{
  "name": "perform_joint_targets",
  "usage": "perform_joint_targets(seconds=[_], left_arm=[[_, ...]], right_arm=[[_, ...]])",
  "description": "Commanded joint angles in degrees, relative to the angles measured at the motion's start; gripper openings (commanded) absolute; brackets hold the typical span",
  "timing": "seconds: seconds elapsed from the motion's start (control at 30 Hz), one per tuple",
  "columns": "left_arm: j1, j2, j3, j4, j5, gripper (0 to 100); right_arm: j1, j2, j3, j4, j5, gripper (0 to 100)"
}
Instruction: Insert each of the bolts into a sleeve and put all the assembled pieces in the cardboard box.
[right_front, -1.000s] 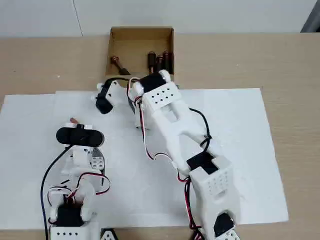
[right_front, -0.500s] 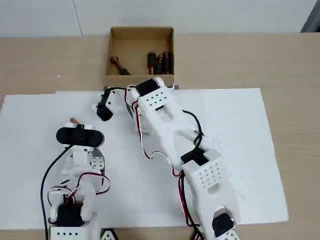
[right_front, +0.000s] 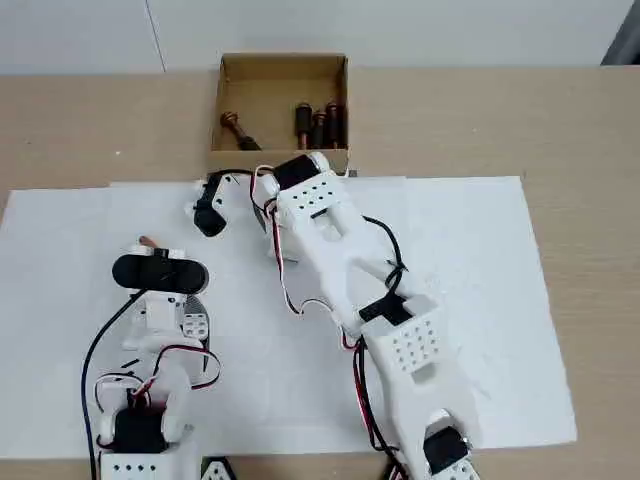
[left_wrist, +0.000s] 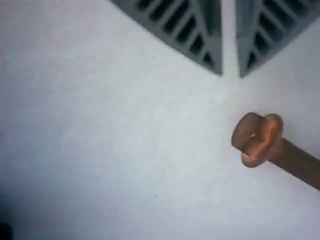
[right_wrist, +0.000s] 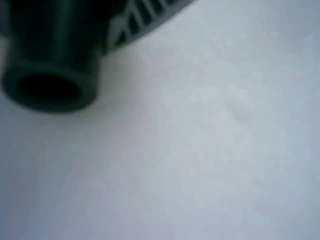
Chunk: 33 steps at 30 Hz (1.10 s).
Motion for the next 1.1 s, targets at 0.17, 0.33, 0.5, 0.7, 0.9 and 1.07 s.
perform_joint_targets(seconds=[0.17,0.33,0.5,0.7,0.9,1.07], left_arm=[[-0.2,-0.5,-0.2,-1.4,-0.4,1],[-0.2,-0.5,-0.2,-1.4,-0.4,1],[-0.2,-0.5,-0.2,-1.4,-0.4,1],[-0.2,-0.5,-0.2,-1.4,-0.4,1],[-0.3,-0.5,-0.3,-1.4,-0.4,1],[-0.6,-0.4,-1.9,-1.0,-0.3,1]], right_arm=[[-0.2,-0.6,-21.1,12.0,-12.1,0.4],[2.2,-5.2,-21.6,12.4,-22.9,0.3],[4.2,-14.4,-14.6,12.2,-28.7,0.3],[7.0,-26.5,-3.7,12.1,-35.6,0.3],[11.5,-39.0,10.1,12.1,-43.1,0.3],[16.4,-50.4,25.1,11.9,-47.0,0.4]])
